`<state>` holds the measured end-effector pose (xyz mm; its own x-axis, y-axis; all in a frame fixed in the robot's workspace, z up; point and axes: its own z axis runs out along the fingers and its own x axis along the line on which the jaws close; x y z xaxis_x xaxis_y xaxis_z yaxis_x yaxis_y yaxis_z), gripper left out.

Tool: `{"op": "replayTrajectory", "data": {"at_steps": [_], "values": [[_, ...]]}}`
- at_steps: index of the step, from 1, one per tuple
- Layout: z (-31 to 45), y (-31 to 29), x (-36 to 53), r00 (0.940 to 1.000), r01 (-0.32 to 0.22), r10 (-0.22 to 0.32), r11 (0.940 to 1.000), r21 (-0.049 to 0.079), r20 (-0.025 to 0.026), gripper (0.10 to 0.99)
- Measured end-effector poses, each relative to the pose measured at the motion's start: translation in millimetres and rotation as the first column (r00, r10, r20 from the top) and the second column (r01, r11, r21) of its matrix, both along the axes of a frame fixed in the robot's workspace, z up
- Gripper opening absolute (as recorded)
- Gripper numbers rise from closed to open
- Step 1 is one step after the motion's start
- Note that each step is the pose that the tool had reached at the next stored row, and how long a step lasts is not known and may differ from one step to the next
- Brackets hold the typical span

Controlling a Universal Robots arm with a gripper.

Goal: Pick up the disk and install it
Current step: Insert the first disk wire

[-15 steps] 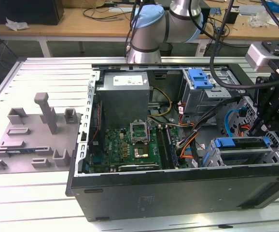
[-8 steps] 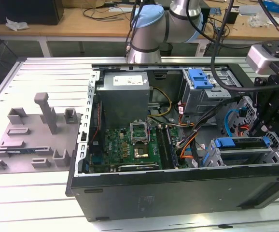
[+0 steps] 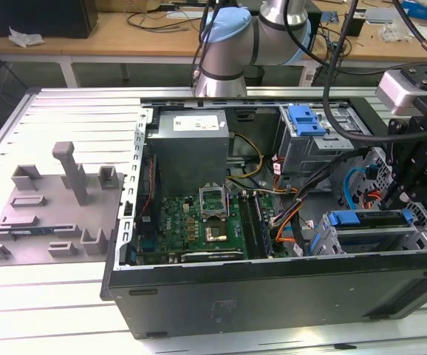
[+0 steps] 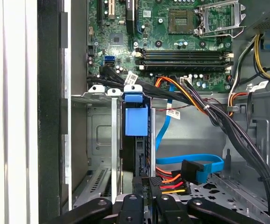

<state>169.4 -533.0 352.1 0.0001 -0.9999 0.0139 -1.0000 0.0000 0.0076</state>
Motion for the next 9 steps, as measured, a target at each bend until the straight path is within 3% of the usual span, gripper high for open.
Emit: {"op": "replayTrajectory", "data": {"at_steps": [9], "values": [[-2.2, 0.0, 0.0, 1.0, 0.0, 0.0, 1.0, 0.0, 0.0, 0.169]]}}
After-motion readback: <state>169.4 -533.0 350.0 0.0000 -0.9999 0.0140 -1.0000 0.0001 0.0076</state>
